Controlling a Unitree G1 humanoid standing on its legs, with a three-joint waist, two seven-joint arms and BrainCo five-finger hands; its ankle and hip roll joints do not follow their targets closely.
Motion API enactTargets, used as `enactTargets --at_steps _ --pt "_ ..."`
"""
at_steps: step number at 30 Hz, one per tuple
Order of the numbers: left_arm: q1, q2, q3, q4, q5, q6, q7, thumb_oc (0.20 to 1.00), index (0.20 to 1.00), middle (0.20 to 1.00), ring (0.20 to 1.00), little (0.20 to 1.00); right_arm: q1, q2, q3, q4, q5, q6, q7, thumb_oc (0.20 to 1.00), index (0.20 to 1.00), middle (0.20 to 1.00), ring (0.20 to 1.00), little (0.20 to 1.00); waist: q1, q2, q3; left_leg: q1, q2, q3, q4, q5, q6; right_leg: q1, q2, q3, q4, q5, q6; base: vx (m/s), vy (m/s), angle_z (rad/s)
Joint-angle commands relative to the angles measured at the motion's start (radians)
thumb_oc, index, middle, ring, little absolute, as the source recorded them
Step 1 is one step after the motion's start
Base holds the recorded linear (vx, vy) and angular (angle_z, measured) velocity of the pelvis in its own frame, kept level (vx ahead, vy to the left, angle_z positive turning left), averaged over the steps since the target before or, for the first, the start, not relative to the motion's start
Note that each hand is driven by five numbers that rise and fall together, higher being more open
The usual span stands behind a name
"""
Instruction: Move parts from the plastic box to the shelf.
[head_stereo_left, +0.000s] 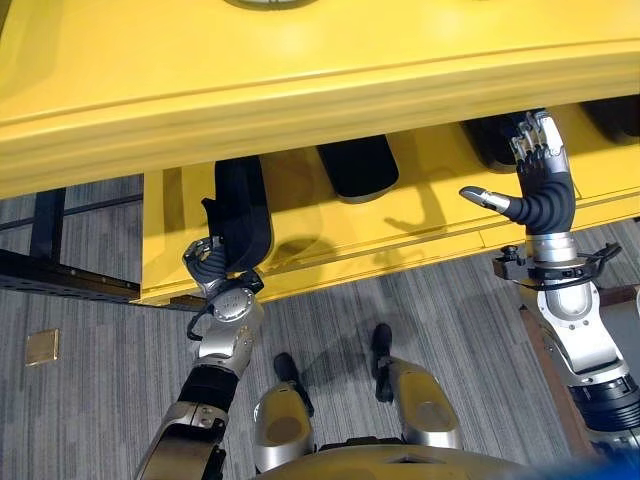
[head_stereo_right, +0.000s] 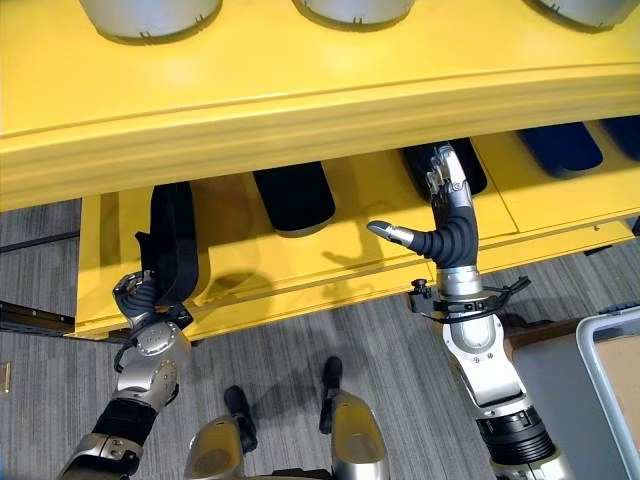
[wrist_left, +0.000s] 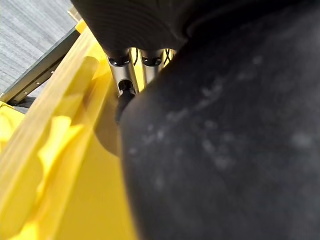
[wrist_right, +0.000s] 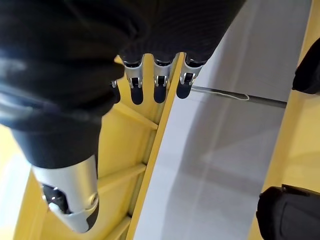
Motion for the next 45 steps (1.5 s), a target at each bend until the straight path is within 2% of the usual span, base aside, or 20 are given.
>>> enactTargets --at_steps 1,2,6,8,10,13,17,25,29,33,34,35,38,40,45 --pt "-0.026 0.029 0.03 -0.007 0.017 -0.076 0.028 0.2 0.2 0.2 0.2 0.2 -0.024 -0.002 -0.033 -0.103 0.007 -0.042 0.01 1.0 1.0 1.0 1.0 1.0 -0.002 -0.018 -0.047 -0.065 0.023 0.006 0.157 -0.074 0.005 0.027 -0.073 -0.051 0.119 -0.149 0.082 -0.15 0.007 0.01" --pt "-0.04 0.029 0.031 0.004 0.017 -0.073 0.015 0.2 0.2 0.2 0.2 0.2 -0.043 -0.012 -0.033 -0.101 0.003 -0.05 0.004 1.0 1.0 1.0 1.0 1.0 -0.003 -0.019 -0.037 -0.083 0.029 0.013 0.19 -0.085 0.009 0.013 -0.08 -0.054 0.14 -0.154 0.081 -0.2 -0.025 0.0" --pt "-0.095 0.047 0.012 0.013 0.044 -0.076 0.001 0.2 0.2 0.2 0.2 0.2 -0.132 -0.021 -0.031 -0.078 0.145 0.011 0.02 1.0 1.0 1.0 1.0 1.0 0.002 -0.021 0.006 -0.166 0.05 0.019 0.322 -0.135 0.025 -0.061 -0.111 -0.067 0.267 -0.187 0.072 -0.24 -0.035 -0.01" --pt "-0.108 0.052 0.007 0.009 0.05 -0.08 -0.001 0.2 0.2 0.2 0.2 0.2 -0.153 -0.016 -0.033 -0.066 0.168 0.01 0.024 1.0 1.0 1.0 1.0 1.0 0.003 -0.021 0.02 -0.197 0.07 0.019 0.371 -0.148 0.026 -0.087 -0.127 -0.072 0.32 -0.204 0.067 -0.17 -0.008 -0.02" --pt "-0.12 0.053 0.003 0.009 -0.005 -0.061 -0.027 0.2 0.2 0.2 0.2 0.2 -0.166 -0.012 -0.035 -0.062 0.137 0.003 0.019 1.0 1.0 1.0 1.0 1.0 0.001 -0.016 0.027 -0.222 0.093 0.028 0.421 -0.159 0.028 -0.106 -0.144 -0.079 0.368 -0.223 0.063 -0.14 0.004 0.03" --pt "-0.132 0.037 -0.008 0.028 0.013 -0.041 -0.037 0.2 0.2 0.2 0.2 0.2 -0.202 -0.017 -0.029 -0.064 0.098 0.015 0.014 1.0 1.0 1.0 1.0 1.0 0.002 -0.009 0.037 -0.262 0.121 0.03 0.514 -0.179 0.035 -0.143 -0.172 -0.085 0.463 -0.257 0.053 -0.1 0.013 -0.13" --pt "-0.123 0.013 -0.02 0.058 0.002 -0.05 -0.037 0.2 0.2 0.2 0.2 0.2 -0.22 -0.02 -0.026 -0.07 0.128 0.036 0.015 1.0 1.0 1.0 1.0 1.0 0.001 -0.005 0.039 -0.293 0.12 0.018 0.611 -0.232 0.06 -0.176 -0.197 -0.07 0.565 -0.293 0.047 -0.02 0.049 -0.03" --pt "-0.13 0.011 0.002 0.061 0.041 -0.078 0.027 0.2 0.2 0.2 0.2 0.2 -0.19 -0.008 -0.027 -0.086 0.12 0.065 0.075 1.0 1.0 1.0 1.0 1.0 -0.008 -0.005 0.042 -0.333 0.134 0.018 0.731 -0.302 0.08 -0.229 -0.237 -0.05 0.679 -0.326 0.05 0.01 0.037 -0.01" --pt "-0.167 0.062 0.034 0.069 0.062 -0.063 0.057 0.2 0.2 0.2 0.2 0.2 -0.197 -0.022 -0.03 -0.082 0.127 0.086 0.091 1.0 1.0 1.0 1.0 1.0 -0.017 -0.006 0.043 -0.333 0.149 0.017 0.752 -0.31 0.075 -0.245 -0.253 -0.037 0.701 -0.326 0.057 0.05 0.045 0.01" --pt "-0.239 0.149 0.067 0.091 0.101 -0.001 0.089 0.2 0.2 0.2 0.2 0.2 -0.194 -0.045 -0.036 -0.088 0.145 0.116 0.116 1.0 1.0 1.0 1.0 1.0 -0.031 -0.002 0.039 -0.329 0.139 0.014 0.756 -0.323 0.077 -0.259 -0.256 -0.01 0.704 -0.316 0.063 0.1 0.071 -0.02" --pt "-0.287 0.21 0.085 0.128 0.101 0.029 0.098 0.2 0.2 0.2 0.2 0.2 -0.205 -0.057 -0.035 -0.085 0.152 0.139 0.131 1.0 1.0 1.0 1.0 1.0 -0.041 0.003 0.034 -0.327 0.139 0.014 0.754 -0.323 0.071 -0.268 -0.257 0.003 0.702 -0.31 0.066 0.08 0.073 -0.06" --pt "-0.295 0.223 0.088 0.137 0.1 0.035 0.098 0.2 0.2 0.2 0.2 0.2 -0.207 -0.06 -0.034 -0.086 0.155 0.144 0.133 1.0 1.0 1.0 1.0 1.0 -0.043 0.004 0.033 -0.327 0.139 0.014 0.754 -0.323 0.071 -0.271 -0.257 0.006 0.702 -0.31 0.066 0.08 0.086 -0.08" --pt "-0.358 0.29 0.102 0.2 0.075 0.059 0.104 0.2 0.2 0.2 0.2 0.2 -0.228 -0.077 -0.035 -0.084 0.17 0.17 0.146 1.0 1.0 1.0 1.0 1.0 -0.057 0.009 0.033 -0.332 0.141 0.018 0.755 -0.325 0.068 -0.286 -0.254 0.02 0.702 -0.308 0.065 0.02 0.05 -0.05" --pt "-0.413 0.374 0.104 0.274 0.067 0.073 0.08 0.2 0.2 0.2 0.2 0.2 -0.253 -0.1 -0.031 -0.082 0.191 0.192 0.157 1.0 1.0 1.0 1.0 1.0 -0.075 0.016 0.029 -0.337 0.138 0.024 0.748 -0.327 0.066 -0.299 -0.24 0.037 0.696 -0.311 0.063 0.0 0.073 -0.03" --pt "-0.48 0.443 0.086 0.322 0.036 0.101 0.083 0.2 0.2 0.2 0.2 0.2 -0.285 -0.132 -0.034 -0.08 0.227 0.217 0.169 1.0 1.0 1.0 1.0 1.0 -0.097 0.022 0.029 -0.334 0.134 0.038 0.723 -0.327 0.061 -0.309 -0.224 0.049 0.675 -0.314 0.056 -0.02 0.053 -0.09"
